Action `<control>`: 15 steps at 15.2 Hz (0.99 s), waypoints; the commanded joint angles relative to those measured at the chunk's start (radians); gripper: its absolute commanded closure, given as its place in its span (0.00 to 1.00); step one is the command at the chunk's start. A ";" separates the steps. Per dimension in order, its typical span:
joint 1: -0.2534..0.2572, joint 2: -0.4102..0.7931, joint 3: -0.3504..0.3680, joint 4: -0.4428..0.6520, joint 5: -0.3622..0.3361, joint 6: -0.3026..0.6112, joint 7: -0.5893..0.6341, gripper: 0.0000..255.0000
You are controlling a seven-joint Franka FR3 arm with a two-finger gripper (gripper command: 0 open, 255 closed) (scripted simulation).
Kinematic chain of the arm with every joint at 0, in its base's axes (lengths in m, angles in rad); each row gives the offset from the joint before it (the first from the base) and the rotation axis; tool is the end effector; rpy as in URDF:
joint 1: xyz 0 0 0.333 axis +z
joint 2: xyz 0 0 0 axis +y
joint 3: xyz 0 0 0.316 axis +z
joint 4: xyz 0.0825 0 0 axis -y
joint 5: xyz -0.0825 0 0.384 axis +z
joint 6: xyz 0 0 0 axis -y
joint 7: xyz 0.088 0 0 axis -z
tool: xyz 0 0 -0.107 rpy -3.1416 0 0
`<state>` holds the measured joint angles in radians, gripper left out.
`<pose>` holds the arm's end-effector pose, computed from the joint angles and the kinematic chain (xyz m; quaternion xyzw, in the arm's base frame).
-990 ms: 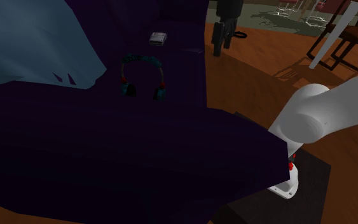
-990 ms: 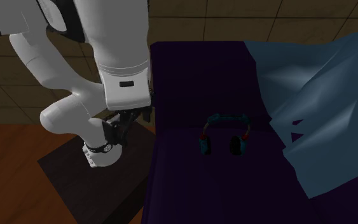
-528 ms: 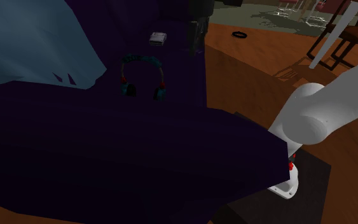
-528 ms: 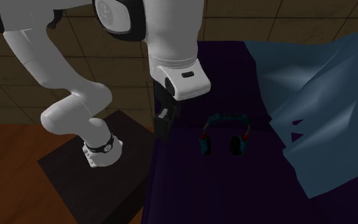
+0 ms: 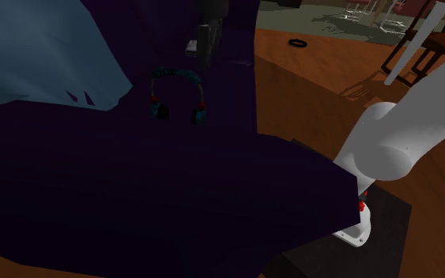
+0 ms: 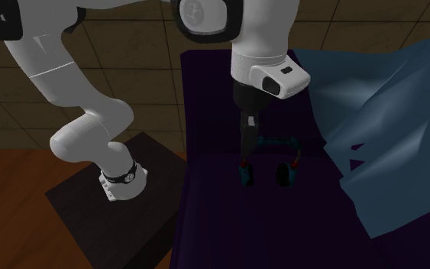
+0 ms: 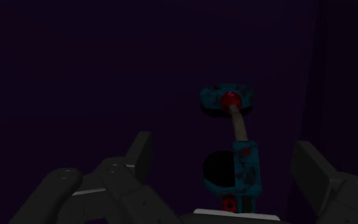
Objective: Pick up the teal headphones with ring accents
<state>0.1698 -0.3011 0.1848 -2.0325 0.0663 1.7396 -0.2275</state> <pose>0.4332 0.1766 0.5703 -0.9606 -0.2778 -0.0015 0.0055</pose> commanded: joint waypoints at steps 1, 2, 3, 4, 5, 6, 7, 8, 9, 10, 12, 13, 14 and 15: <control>0.020 0.052 0.025 0.049 0.001 0.018 -0.008 0.00; 0.029 0.075 0.035 0.073 0.000 0.024 -0.014 0.00; 0.029 0.075 0.035 0.073 0.000 0.024 -0.014 0.00; 0.029 0.074 0.036 0.059 0.000 0.038 -0.014 0.00; 0.030 0.074 0.036 0.045 0.000 0.051 -0.014 0.00; 0.030 0.074 0.036 0.032 0.001 0.065 -0.015 0.00; 0.030 0.074 0.037 0.018 0.001 0.078 -0.015 0.00; 0.030 0.074 0.037 0.005 0.001 0.092 -0.015 0.00; 0.031 0.075 0.038 -0.008 0.001 0.105 -0.016 0.00; 0.031 0.076 0.038 -0.028 0.002 0.126 -0.016 0.00; 0.031 0.076 0.038 -0.028 0.002 0.126 -0.016 0.00; 0.031 0.076 0.039 -0.028 0.002 0.126 -0.015 1.00; 0.031 0.076 0.039 -0.026 0.002 0.126 -0.015 1.00; 0.031 0.076 0.039 -0.027 0.002 0.125 -0.015 1.00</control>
<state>0.2008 -0.2249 0.2234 -2.0582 0.0678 1.8643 -0.2429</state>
